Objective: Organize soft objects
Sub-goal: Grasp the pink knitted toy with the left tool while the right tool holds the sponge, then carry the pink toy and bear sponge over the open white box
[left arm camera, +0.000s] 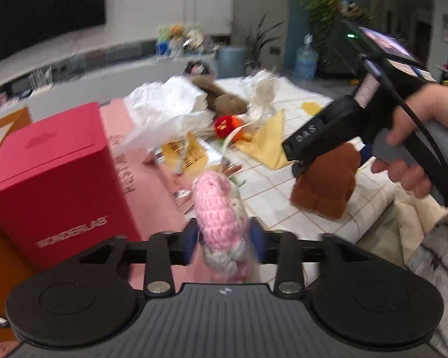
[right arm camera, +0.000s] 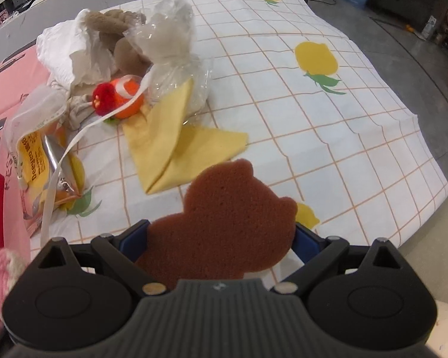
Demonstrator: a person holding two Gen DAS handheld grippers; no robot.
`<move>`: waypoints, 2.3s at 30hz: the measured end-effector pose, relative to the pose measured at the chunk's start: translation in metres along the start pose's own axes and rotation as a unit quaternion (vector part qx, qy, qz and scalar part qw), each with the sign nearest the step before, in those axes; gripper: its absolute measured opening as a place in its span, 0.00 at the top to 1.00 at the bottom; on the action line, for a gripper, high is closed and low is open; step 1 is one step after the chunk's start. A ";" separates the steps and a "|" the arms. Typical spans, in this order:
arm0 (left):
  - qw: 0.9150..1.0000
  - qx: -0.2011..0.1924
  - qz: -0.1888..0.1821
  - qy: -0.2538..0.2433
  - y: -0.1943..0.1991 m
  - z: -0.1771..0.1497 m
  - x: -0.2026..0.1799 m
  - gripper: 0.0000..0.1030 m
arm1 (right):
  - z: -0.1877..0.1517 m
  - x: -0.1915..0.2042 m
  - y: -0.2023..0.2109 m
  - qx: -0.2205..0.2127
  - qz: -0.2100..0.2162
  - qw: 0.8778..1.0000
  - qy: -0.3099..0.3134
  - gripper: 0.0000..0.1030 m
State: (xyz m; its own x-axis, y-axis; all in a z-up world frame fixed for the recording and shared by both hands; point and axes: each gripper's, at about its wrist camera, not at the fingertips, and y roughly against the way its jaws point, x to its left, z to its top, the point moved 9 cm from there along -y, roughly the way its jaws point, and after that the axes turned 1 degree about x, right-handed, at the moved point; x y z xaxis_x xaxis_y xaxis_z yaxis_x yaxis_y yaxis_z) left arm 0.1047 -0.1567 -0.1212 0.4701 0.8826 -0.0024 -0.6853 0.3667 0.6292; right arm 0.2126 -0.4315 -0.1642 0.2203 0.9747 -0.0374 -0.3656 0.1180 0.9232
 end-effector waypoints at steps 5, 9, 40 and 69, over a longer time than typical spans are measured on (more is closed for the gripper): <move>0.997 -0.050 0.018 -0.052 -0.008 0.008 -0.012 0.03 | -0.003 -0.009 -0.007 0.021 0.019 0.999 -0.034 0.07; 0.998 -0.014 0.014 -0.058 -0.027 0.005 -0.018 0.04 | -0.004 -0.002 -0.011 0.031 0.011 0.999 -0.015 0.05; 0.997 -0.064 0.016 0.031 0.064 0.055 0.014 0.66 | 0.007 0.034 0.161 -0.219 0.090 0.970 -0.047 0.07; 0.936 0.019 0.233 0.264 0.129 0.018 0.270 0.66 | -0.037 0.360 0.195 -0.280 0.205 0.913 0.214 0.06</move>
State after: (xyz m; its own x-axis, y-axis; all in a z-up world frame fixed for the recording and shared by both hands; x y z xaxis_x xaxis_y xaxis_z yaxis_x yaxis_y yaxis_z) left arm 0.1538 0.1237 -0.0269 -0.2226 0.9699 -0.0987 -0.7221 -0.0960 0.6850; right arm 0.1878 -0.0504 -0.0119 -0.3684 0.9296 0.0098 -0.7699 -0.3110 0.5573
